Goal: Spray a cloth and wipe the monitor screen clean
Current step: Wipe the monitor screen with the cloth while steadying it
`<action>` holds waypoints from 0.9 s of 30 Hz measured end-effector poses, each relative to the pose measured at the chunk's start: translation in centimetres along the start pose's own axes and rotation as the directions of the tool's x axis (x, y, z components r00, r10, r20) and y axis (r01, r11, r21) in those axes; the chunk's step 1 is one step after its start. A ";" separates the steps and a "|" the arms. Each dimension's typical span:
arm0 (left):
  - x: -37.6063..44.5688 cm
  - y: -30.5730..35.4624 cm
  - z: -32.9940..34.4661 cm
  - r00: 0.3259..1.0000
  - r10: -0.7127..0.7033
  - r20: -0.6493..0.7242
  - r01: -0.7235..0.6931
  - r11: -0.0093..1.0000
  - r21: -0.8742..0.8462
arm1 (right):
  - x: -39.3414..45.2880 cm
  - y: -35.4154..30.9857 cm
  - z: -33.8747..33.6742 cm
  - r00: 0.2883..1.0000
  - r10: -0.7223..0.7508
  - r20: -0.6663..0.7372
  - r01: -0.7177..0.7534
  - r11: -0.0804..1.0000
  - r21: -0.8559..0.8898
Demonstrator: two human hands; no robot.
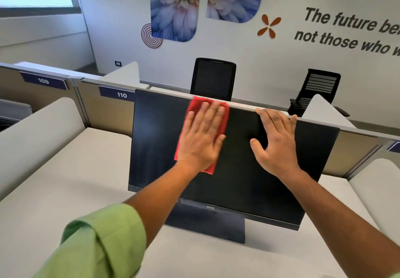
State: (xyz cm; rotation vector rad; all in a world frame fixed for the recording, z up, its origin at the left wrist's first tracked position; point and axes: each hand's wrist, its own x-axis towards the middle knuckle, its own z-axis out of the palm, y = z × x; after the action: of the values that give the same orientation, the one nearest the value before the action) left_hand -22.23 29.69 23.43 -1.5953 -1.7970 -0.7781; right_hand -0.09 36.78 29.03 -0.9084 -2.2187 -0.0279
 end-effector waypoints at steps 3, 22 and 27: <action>-2.2 -5.6 -0.7 0.987 -0.163 -0.006 0.163 0.986 0.032 | 0.0 -0.1 0.1 1.000 0.003 -0.006 -0.003 1.000 0.005; 1.7 0.5 -0.4 0.993 0.118 -0.014 -0.119 0.992 -0.038 | -0.4 -0.7 0.6 0.997 0.027 -0.067 -0.026 1.000 0.012; 2.5 4.9 0.9 0.957 0.289 0.017 -0.288 0.956 -0.059 | -0.5 0.2 0.5 0.998 -0.011 -0.067 0.011 1.000 0.002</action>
State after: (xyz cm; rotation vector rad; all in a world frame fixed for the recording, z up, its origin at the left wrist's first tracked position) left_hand -17.68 32.51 24.90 -1.8591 -1.5217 -0.6775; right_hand -0.03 36.70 28.28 -0.8812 -2.1619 -0.0603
